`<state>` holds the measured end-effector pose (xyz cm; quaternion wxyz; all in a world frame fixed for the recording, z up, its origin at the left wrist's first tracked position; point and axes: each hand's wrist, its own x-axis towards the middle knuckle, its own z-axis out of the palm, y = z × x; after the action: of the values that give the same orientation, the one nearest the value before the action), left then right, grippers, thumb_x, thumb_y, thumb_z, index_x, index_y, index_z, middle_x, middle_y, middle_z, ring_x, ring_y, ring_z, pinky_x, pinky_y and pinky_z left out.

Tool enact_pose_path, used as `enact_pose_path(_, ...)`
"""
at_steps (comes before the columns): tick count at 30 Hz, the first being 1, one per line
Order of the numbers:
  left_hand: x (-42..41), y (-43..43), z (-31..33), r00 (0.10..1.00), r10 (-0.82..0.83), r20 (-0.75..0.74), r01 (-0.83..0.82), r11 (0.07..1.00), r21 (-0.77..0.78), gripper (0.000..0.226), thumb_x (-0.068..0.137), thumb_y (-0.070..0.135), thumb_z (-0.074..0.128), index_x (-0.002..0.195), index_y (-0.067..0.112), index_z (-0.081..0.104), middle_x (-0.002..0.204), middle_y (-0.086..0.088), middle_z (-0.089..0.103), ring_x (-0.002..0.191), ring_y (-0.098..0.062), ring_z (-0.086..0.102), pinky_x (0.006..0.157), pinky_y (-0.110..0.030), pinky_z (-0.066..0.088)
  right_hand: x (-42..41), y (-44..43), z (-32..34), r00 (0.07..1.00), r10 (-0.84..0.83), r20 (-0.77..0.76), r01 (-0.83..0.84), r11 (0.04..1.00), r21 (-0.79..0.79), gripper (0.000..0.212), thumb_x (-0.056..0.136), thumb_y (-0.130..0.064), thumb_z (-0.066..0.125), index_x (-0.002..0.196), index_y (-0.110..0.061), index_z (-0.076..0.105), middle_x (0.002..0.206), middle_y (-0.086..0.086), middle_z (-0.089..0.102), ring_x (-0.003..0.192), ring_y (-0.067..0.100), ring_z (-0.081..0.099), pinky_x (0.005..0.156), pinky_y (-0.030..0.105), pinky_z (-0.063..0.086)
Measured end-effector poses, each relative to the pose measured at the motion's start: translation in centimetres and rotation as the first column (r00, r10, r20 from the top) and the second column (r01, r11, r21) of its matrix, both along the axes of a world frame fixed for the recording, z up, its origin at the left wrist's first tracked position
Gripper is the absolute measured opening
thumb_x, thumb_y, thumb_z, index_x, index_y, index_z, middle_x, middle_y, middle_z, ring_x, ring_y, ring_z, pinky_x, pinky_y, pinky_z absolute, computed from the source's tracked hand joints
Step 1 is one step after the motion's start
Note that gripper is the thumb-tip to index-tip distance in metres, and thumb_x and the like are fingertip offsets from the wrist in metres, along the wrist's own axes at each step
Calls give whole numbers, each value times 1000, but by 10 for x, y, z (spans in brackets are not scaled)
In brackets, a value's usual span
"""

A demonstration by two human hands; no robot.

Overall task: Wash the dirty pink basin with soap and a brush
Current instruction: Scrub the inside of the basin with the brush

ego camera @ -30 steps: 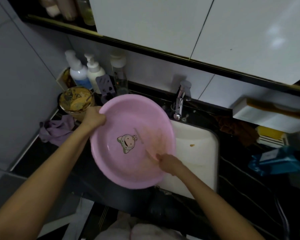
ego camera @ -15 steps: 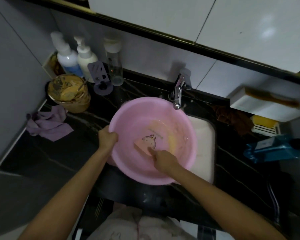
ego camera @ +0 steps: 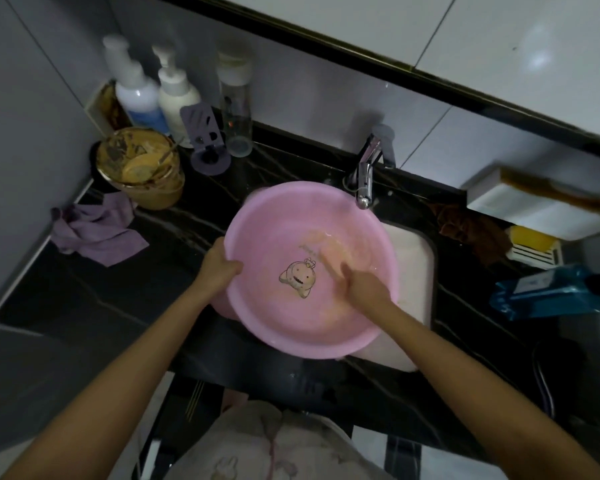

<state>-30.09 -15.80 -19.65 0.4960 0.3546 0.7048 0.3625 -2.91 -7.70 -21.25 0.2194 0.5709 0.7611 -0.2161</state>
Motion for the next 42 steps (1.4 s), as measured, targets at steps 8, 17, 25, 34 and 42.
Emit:
enact_pose_path(8, 2, -5, 8, 999, -31, -27, 32, 999, 40, 91, 42, 53, 54, 121, 10, 40, 109, 0, 48, 99, -13, 51, 80, -27, 42, -15, -35, 2, 978, 179, -104, -192, 971, -139, 62, 95, -10, 33, 150, -31, 15, 87, 13, 56, 83, 28, 58, 73, 36, 48)
enact_pose_path(17, -2, -5, 2, 998, -54, 24, 53, 997, 55, 48, 51, 43, 60, 97, 35, 48, 98, 9, 55, 88, 2, 54, 75, -17, 46, -64, -10, -9, 967, 79, -241, -97, 993, -62, 61, 98, -16, 38, 151, -31, 12, 120, 18, 61, 104, 34, 59, 85, 37, 48)
enact_pose_path(25, -1, 1, -8, 998, -50, -29, 52, 997, 60, 36, 84, -4, 58, 87, 28, 44, 88, 11, 48, 75, 6, 51, 59, -3, 40, -36, 27, 5, 986, 78, 147, -92, 992, 88, 59, 98, -15, 28, 151, -35, 8, 114, 15, 59, 98, 30, 61, 69, 33, 41)
enact_pose_path(34, -2, -3, -14, 999, -35, -26, 36, 997, 66, 48, 78, 10, 65, 121, 8, 44, 109, -3, 53, 100, -16, 54, 80, -28, 44, -25, -67, 40, 957, 156, 244, -59, 930, -363, 39, 98, -11, 32, 135, -4, 43, 134, 14, 51, 116, 28, 54, 85, 29, 44)
enact_pose_path(42, -7, -4, -13, 997, -63, -35, 65, 997, 49, 62, 62, 26, 59, 119, 5, 50, 108, -6, 59, 99, -19, 58, 82, -35, 50, -85, -34, 16, 999, -29, -45, 26, 997, -72, 48, 95, -18, 43, 141, -19, 28, 115, 17, 59, 104, 33, 59, 80, 37, 48)
